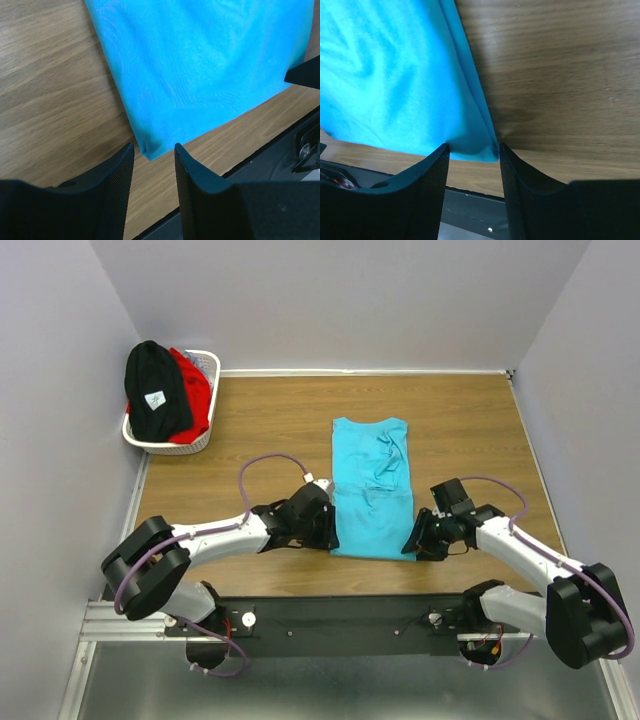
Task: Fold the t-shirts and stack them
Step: Fold the tshirt
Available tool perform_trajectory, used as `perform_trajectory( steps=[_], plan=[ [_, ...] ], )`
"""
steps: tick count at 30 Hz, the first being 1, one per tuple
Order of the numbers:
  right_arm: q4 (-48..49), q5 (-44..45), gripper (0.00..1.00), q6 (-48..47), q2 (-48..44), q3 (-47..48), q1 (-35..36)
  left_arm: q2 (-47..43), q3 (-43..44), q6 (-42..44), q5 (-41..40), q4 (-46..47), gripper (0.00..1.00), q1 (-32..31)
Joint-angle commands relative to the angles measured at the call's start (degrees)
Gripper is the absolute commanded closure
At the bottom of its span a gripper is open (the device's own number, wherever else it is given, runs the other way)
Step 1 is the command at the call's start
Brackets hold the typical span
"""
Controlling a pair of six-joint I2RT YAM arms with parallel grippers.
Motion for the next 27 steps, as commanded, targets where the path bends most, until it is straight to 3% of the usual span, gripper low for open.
perform_trajectory(
  steps=[1, 12, 17, 27],
  plan=[
    [-1.7, -1.7, 0.48, 1.8, -0.8, -1.8, 0.2, 0.3, -1.0, -0.6, 0.3, -0.2, 0.54, -0.7],
    [-1.7, -0.2, 0.49, 4.3, -1.0, -4.2, 0.2, 1.9, -3.2, -1.5, 0.5, 2.7, 0.55, -1.1],
    [-1.7, 0.3, 0.58, 5.1, -1.8, -4.9, 0.2, 2.6, -3.9, -1.8, 0.2, 4.4, 0.56, -1.1],
    [-1.7, 1.9, 0.58, 5.2, -1.2, -4.3, 0.2, 2.9, -4.7, -2.4, 0.4, 5.9, 0.57, -1.4]
  ],
)
